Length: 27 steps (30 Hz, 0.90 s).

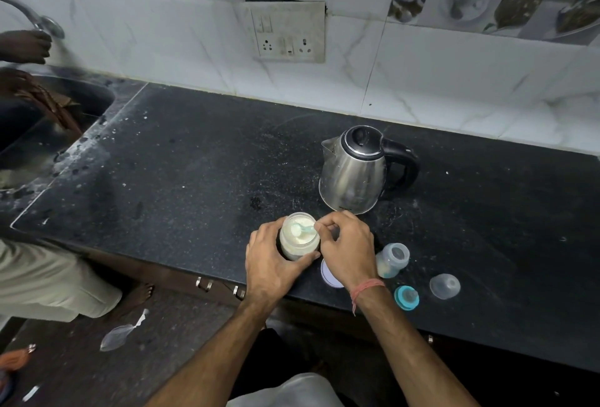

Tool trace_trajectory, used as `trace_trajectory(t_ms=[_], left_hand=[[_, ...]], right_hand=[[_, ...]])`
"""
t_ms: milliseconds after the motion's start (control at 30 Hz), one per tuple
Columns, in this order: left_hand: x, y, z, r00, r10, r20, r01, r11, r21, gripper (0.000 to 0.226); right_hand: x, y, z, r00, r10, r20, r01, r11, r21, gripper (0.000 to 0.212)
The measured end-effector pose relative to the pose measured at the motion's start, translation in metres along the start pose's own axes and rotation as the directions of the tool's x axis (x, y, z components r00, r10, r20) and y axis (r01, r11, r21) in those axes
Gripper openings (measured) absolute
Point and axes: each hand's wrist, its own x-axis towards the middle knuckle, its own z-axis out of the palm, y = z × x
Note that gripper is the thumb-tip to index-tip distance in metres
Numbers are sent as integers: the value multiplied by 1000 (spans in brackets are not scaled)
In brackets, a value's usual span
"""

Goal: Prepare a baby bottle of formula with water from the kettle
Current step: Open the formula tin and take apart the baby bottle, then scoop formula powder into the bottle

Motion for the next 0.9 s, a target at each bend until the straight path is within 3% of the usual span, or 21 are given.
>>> trace_trajectory(t_ms=[200, 400, 600, 733, 900], left_hand=[[1, 0, -1, 1000, 5, 3, -5, 1000, 9, 88], [0, 3, 0, 1000, 0, -5, 0, 999, 39, 91], [-10, 20, 5, 997, -25, -75, 29, 998, 58, 138], [-18, 51, 10, 972, 202, -122, -189, 976, 108, 126], [-29, 82, 34, 893, 442, 83, -443, 897, -17, 111]], right_hand=[[-8, 5, -1, 1000, 7, -2, -7, 999, 40, 12], [-11, 16, 1, 989, 151, 10, -148, 953, 264, 14], [-14, 23, -9, 966, 258, 30, -240, 839, 489, 11], [-24, 34, -33, 944, 331, -12, -249, 735, 631, 10], [-46, 58, -80, 884, 447, -137, -234, 676, 699, 11]])
